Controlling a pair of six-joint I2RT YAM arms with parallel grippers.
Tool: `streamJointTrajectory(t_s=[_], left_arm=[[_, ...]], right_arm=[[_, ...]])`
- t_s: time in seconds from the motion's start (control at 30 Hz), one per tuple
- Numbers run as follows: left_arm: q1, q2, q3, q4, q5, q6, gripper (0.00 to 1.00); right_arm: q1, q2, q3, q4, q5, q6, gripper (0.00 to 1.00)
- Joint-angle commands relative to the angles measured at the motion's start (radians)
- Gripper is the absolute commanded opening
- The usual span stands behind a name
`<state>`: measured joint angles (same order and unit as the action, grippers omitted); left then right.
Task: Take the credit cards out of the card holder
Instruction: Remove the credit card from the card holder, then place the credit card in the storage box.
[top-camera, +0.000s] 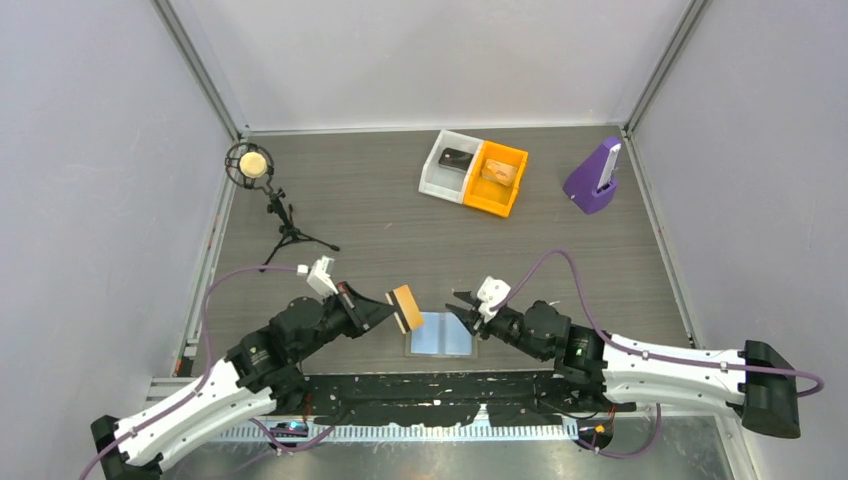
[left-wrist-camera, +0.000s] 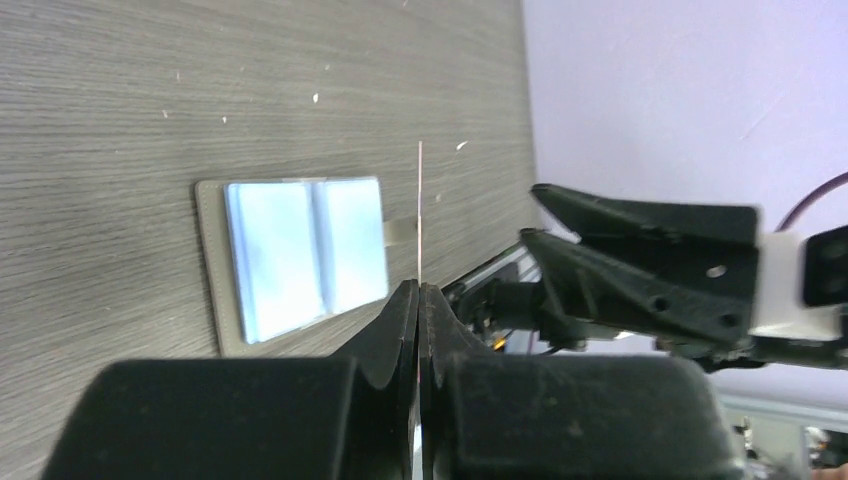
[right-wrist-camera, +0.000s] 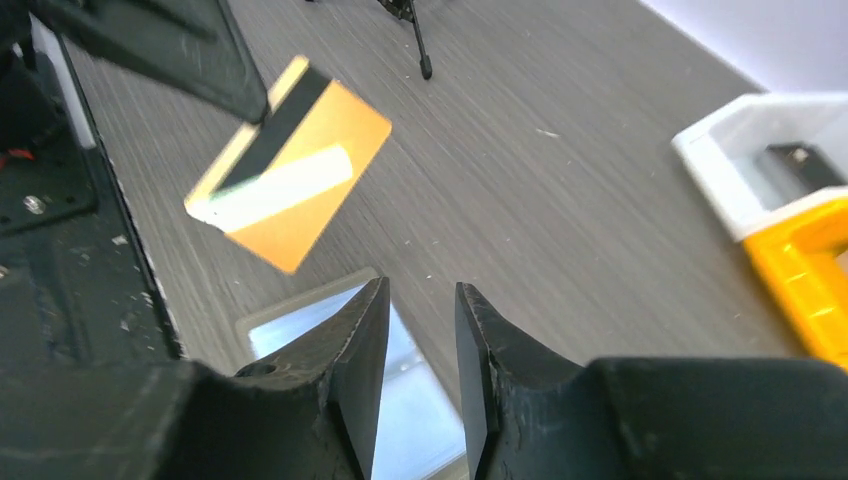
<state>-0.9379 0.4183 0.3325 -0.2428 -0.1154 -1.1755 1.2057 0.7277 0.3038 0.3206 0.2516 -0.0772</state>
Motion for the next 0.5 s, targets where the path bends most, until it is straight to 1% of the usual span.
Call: streamJointTrajectory(t_s=[0.0,0.03,0.07,0.1,0.2,0.37,0.47], left_arm=[[-0.002,-0.1,0.024,-0.094,-0.129,-0.136,0.0],[-0.002,-0.119,0.028,-0.115,-0.145,-0.15,0.0],[-0.002,-0.136,0.033,-0.133,-0.157,-0.16,0.0],[-0.002,-0.149,0.039,-0.152,-0.167,-0.169,0.0],[-0.002,-0.174,0.052,-0.202,-0.176,-0.208,0.0],[-0.002,-0.182,0.006,-0.12,-0.116,-0.262,0.0],[-0.002,-0.162,-0.019,-0.075,-0.082,-0.305,0.0]], right_arm=[[0.064,0.032,-0.035,0.192,0.013,-0.301,0.39],[0.102,0.049,-0.047,0.225,0.014,-0.364,0.4],[0.122,0.059,-0.052,0.241,0.024,-0.391,0.42],[0.157,0.082,-0.057,0.272,0.057,-0.432,0.42],[0.223,0.138,-0.047,0.313,0.126,-0.488,0.44],[0.286,0.258,-0.027,0.42,0.196,-0.588,0.46],[0.316,0.318,-0.02,0.495,0.207,-0.632,0.46]])
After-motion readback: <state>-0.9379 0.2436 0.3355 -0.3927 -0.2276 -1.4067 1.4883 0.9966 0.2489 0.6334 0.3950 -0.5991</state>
